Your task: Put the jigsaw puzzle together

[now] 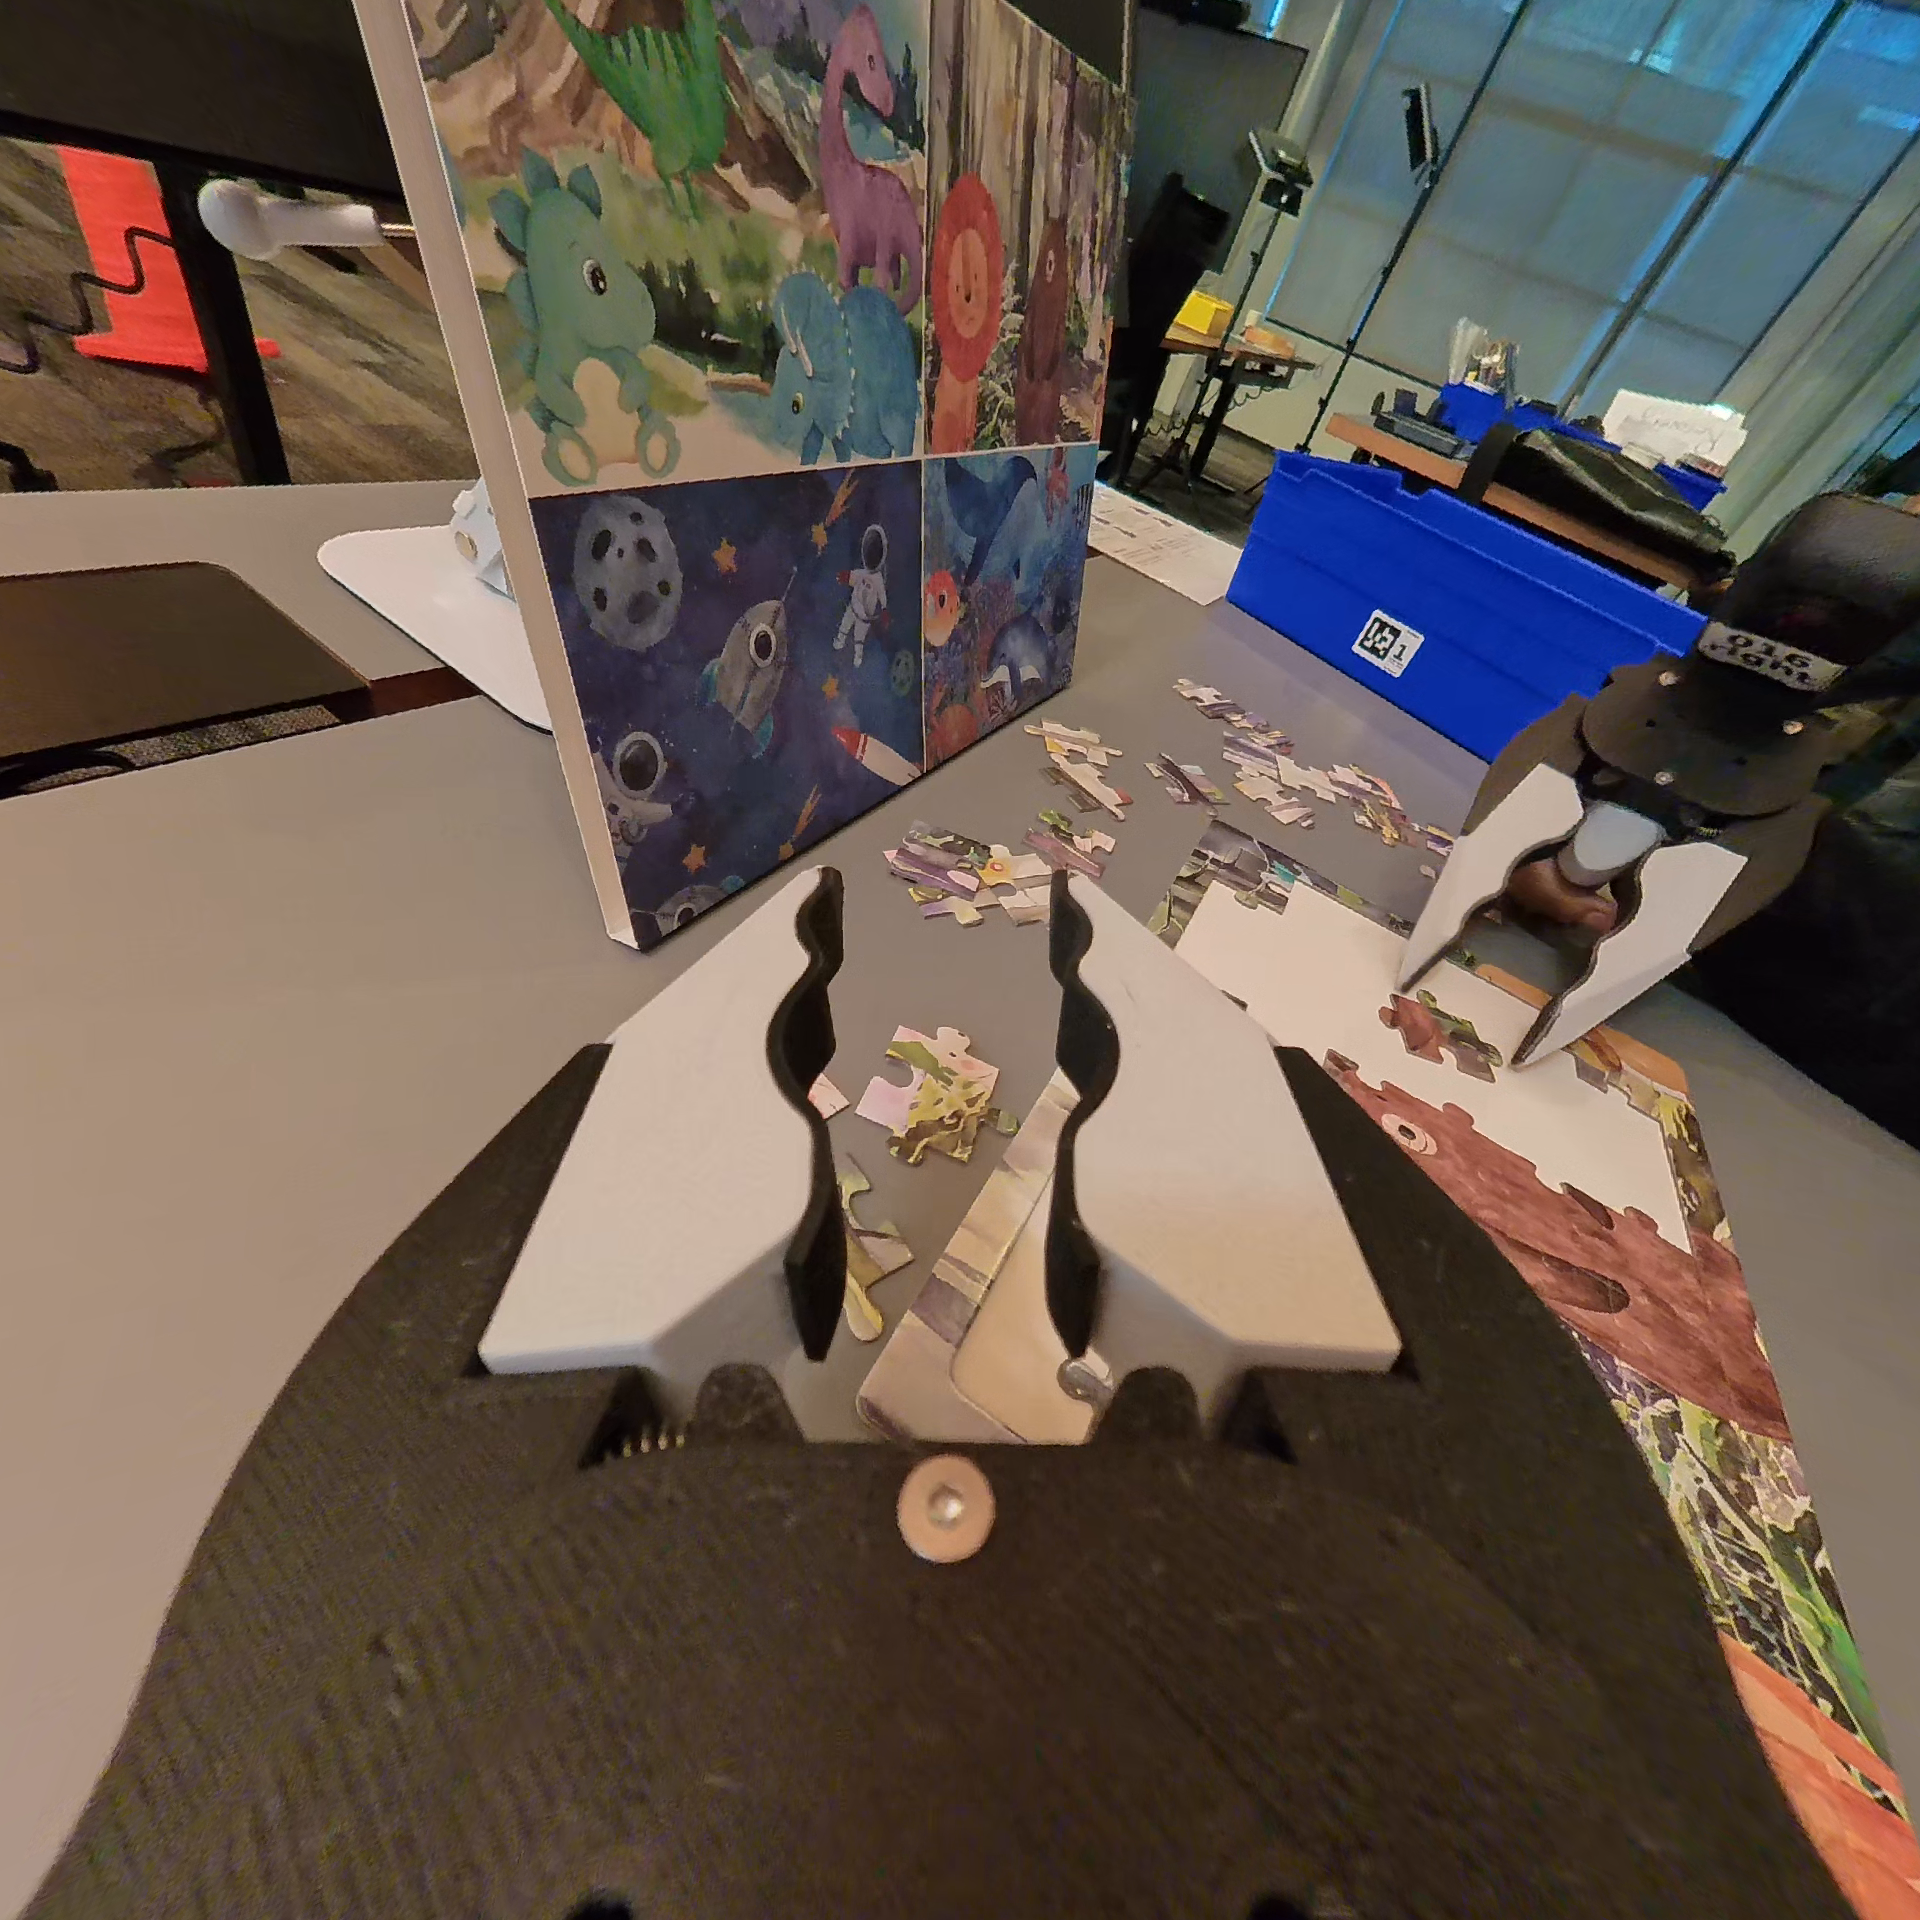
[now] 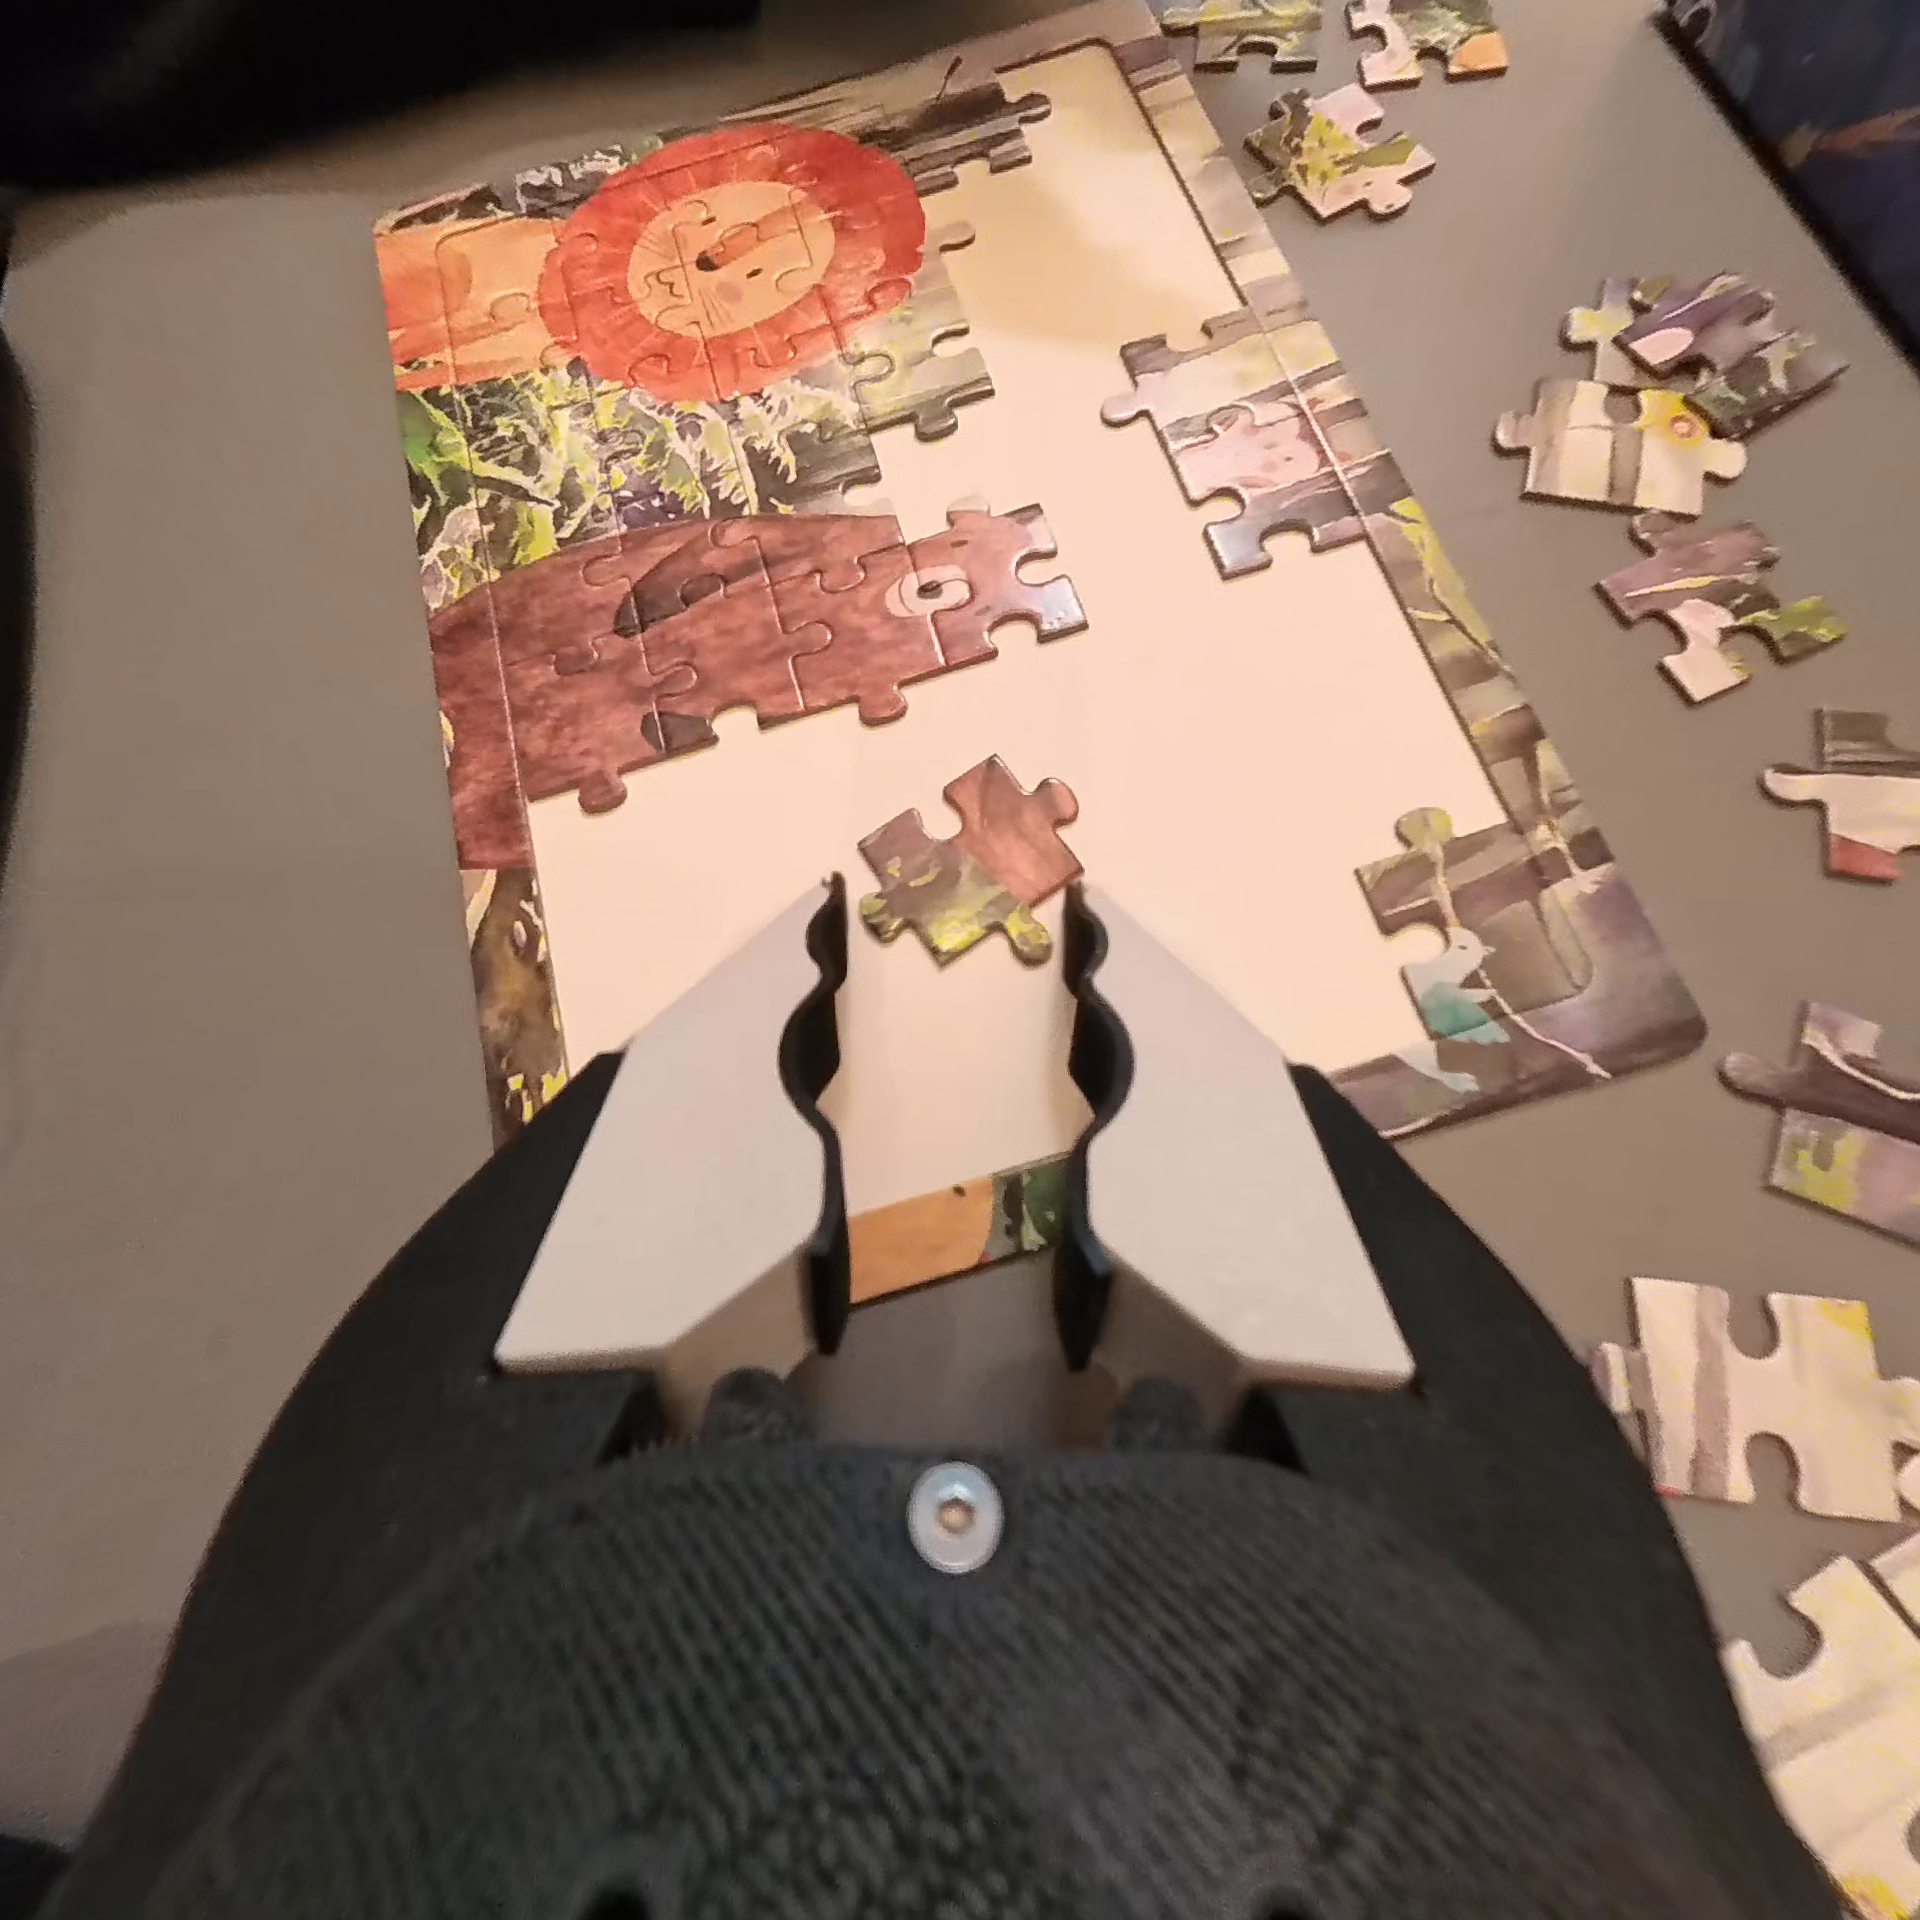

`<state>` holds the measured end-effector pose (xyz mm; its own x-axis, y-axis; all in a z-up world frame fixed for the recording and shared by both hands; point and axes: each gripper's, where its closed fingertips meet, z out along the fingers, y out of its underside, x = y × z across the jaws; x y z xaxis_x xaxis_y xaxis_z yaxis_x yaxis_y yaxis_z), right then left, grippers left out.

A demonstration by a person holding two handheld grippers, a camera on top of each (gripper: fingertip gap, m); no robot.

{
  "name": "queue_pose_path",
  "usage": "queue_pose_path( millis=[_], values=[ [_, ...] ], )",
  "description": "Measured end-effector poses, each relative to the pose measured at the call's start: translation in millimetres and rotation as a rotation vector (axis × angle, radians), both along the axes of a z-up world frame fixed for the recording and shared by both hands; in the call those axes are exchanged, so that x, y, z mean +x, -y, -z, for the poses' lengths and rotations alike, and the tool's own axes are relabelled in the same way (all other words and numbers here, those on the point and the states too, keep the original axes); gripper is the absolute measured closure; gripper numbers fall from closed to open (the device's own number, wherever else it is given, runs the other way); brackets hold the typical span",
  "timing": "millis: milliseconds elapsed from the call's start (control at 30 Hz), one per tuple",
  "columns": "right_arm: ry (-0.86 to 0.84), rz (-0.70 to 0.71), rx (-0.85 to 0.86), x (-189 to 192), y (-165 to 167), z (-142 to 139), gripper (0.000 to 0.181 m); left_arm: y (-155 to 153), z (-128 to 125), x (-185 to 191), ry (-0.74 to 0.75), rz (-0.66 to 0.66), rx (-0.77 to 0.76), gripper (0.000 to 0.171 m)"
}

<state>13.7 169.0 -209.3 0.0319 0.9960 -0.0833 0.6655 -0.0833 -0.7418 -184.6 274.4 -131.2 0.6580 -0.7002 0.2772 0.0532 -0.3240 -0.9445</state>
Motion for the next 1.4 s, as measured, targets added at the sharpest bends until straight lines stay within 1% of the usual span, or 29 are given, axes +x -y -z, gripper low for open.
queue_pose_path(
  millis=[100,167,367,600,667,733,800,900,1033,1133,1200,1400],
  values=[
    [-0.003,-0.01,-0.025,2,3,-1,0.143,0,0,0,-0.002,0.0,0.0,0.133],
    [0.0,-0.016,-0.045,4,5,-1,0.148,0,0,0,-0.001,0.0,0.0,0.133],
    [-0.005,-0.048,-0.143,10,17,-3,0.152,0,0,0,0.0,-0.002,-0.001,0.133],
    [-0.01,-0.155,-0.255,8,44,-7,0.155,0,2,2,-0.027,-0.001,0.003,0.133],
    [-0.043,-0.146,-0.233,4,40,-13,0.154,0,2,2,-0.031,-0.001,0.005,0.133],
    [-0.081,-0.1,-0.169,2,27,-19,0.153,1,2,2,-0.029,-0.002,0.006,0.134],
    [-0.105,-0.068,-0.099,0,17,-22,0.145,0,2,2,-0.025,-0.001,0.004,0.134],
    [-0.126,-0.074,-0.039,-7,16,-22,0.133,0,2,2,-0.024,0.001,0.002,0.133],
    [-0.076,-0.106,-0.075,-12,26,-12,0.126,1,2,2,-0.025,0.0,0.005,0.134],
    [-0.033,-0.107,-0.072,-9,27,-4,0.128,0,1,2,-0.024,-0.002,0.006,0.134],
    [-0.026,-0.108,-0.082,-6,27,-4,0.135,0,1,2,-0.023,-0.002,0.005,0.134],
    [-0.014,-0.121,-0.221,6,39,-7,0.139,0,1,1,-0.021,-0.005,0.004,0.134]
  ],
)
